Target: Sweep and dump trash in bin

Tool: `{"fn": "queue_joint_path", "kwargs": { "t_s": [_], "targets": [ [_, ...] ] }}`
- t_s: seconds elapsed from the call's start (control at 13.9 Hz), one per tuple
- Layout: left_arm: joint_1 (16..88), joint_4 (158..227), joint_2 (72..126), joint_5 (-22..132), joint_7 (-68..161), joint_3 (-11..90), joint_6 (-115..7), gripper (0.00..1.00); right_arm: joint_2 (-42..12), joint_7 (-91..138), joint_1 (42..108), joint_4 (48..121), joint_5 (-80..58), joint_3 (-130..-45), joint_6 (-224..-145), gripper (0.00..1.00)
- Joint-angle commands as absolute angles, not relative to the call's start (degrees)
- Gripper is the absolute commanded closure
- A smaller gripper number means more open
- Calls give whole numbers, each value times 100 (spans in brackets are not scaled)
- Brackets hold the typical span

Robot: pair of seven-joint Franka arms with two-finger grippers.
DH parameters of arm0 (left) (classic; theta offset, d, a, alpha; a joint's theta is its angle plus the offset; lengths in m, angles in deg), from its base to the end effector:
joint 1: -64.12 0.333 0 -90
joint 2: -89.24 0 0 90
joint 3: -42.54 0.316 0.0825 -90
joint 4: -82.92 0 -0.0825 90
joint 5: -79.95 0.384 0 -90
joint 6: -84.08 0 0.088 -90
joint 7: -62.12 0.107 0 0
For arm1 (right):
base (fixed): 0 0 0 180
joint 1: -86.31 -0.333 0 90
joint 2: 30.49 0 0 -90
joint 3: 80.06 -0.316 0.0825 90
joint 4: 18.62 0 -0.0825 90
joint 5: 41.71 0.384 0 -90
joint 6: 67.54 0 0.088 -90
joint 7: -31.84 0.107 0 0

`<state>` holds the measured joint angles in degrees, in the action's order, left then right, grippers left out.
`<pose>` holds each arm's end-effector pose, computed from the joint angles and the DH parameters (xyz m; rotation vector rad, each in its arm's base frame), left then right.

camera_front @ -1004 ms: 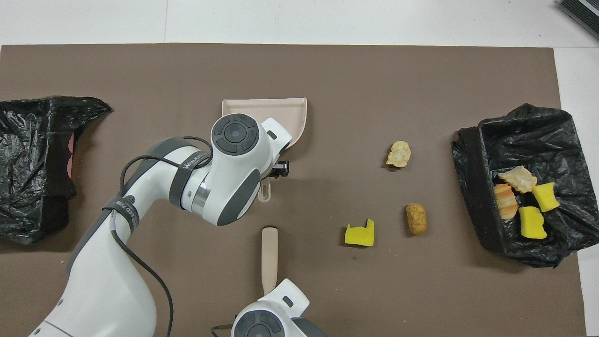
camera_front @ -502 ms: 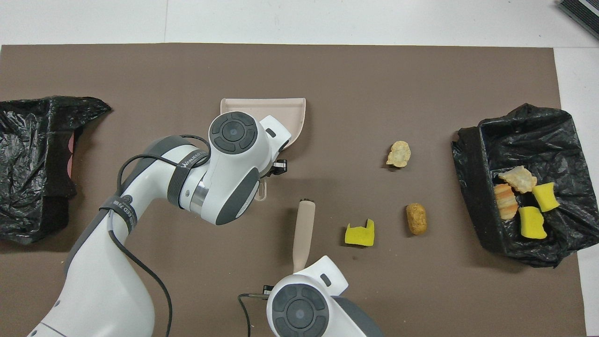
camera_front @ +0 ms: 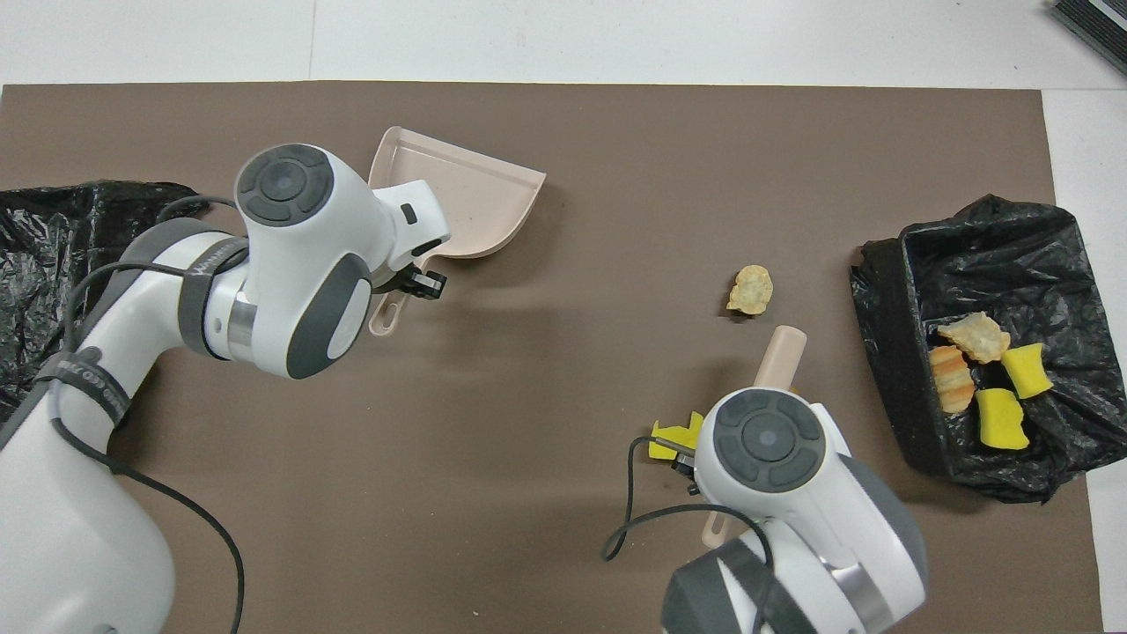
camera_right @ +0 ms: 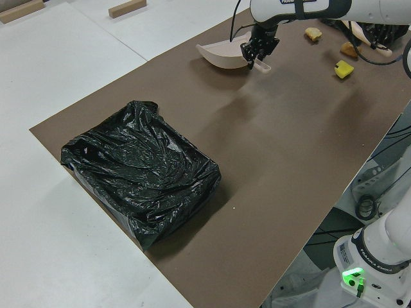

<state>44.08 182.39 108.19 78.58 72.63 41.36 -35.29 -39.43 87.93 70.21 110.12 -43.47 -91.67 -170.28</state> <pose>0.6035 -0.2344 0.3894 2.9993 -0.8318 0.0217 0.4075 0.2125 0.4093 2.7977 -0.7012 -0.2681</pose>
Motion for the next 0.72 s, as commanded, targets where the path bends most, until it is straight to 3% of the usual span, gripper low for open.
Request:
{"fn": "queue_joint_path", "kwargs": {
  "t_s": [0.0, 0.43, 0.65],
  "targets": [
    [4688, 18268, 10726, 7872, 9227, 4104, -3448, 100, -4007, 8564, 7504, 11163, -4461, -9263, -16880, 100],
    [4962, 18285, 10743, 7907, 13384, 4104, -3509, 100, -4402, 6835, 8085, 11795, -4224, -9263, -16589, 100],
    [4901, 18434, 10673, 7951, 13841, 4113, -3387, 100, -4578, 6288, 8130, 12016, -4031, -9271, -16571, 100]
  ]
}}
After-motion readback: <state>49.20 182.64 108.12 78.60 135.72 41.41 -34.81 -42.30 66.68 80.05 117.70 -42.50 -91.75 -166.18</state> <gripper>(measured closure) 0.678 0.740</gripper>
